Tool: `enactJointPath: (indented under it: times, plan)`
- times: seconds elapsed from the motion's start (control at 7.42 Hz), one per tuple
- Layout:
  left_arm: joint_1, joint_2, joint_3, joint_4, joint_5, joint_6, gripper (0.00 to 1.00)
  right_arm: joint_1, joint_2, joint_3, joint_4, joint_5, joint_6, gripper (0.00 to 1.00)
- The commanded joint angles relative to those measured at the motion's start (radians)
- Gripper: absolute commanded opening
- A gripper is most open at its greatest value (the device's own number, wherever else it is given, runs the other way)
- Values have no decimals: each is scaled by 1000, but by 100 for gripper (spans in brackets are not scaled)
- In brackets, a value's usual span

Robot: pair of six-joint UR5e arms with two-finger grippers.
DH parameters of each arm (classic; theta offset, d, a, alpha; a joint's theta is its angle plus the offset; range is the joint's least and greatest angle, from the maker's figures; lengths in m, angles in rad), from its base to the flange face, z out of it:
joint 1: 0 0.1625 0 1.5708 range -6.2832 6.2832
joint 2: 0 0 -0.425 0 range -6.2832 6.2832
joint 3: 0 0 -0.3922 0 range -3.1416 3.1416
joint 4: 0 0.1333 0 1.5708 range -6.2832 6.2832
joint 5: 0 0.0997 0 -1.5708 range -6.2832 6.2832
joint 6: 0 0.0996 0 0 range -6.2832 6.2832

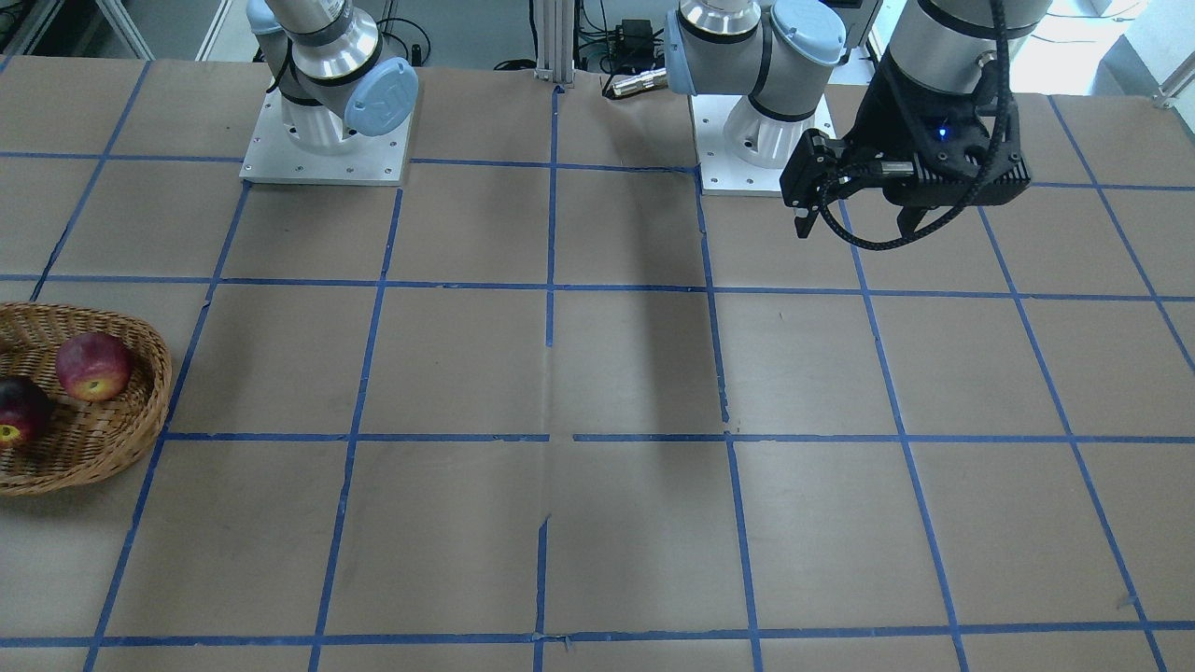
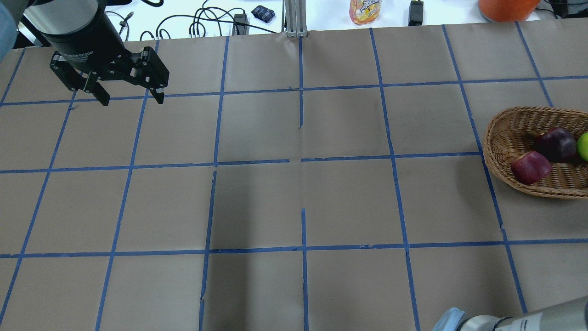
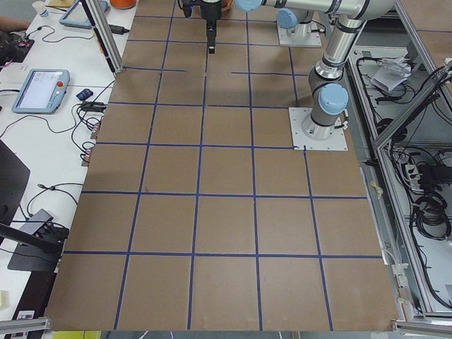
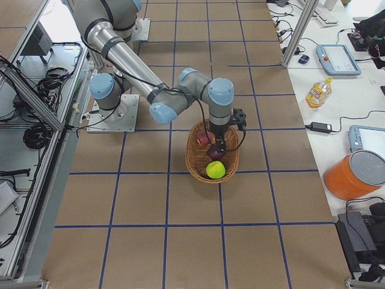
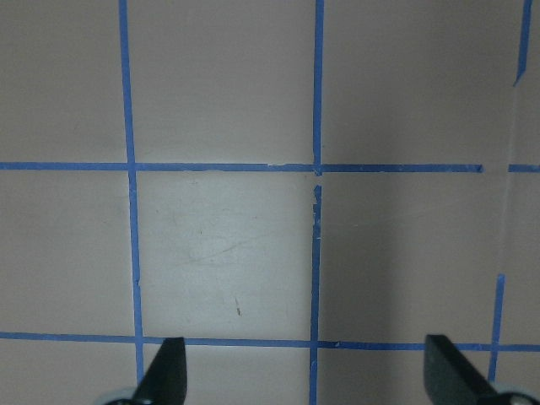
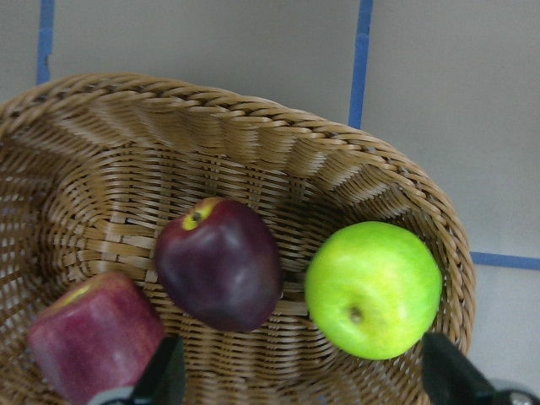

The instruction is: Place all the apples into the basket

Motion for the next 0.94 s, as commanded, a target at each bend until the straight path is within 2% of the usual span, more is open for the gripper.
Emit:
enactJointPath:
  times: [0.0, 0.13, 0.4, 0.81]
  plan:
    - [0, -2, 2, 2, 0, 0, 100, 122, -138, -29, 171, 7, 196, 100]
    - [0, 0, 2, 0, 1, 0, 100, 204, -187, -64, 251, 4, 271, 100]
    - [0, -2, 3, 2, 0, 0, 100, 362, -253, -86, 369, -1, 541, 100]
    - [0, -2, 0, 2, 1, 0, 100, 662, -251, -112, 362, -28, 906, 100]
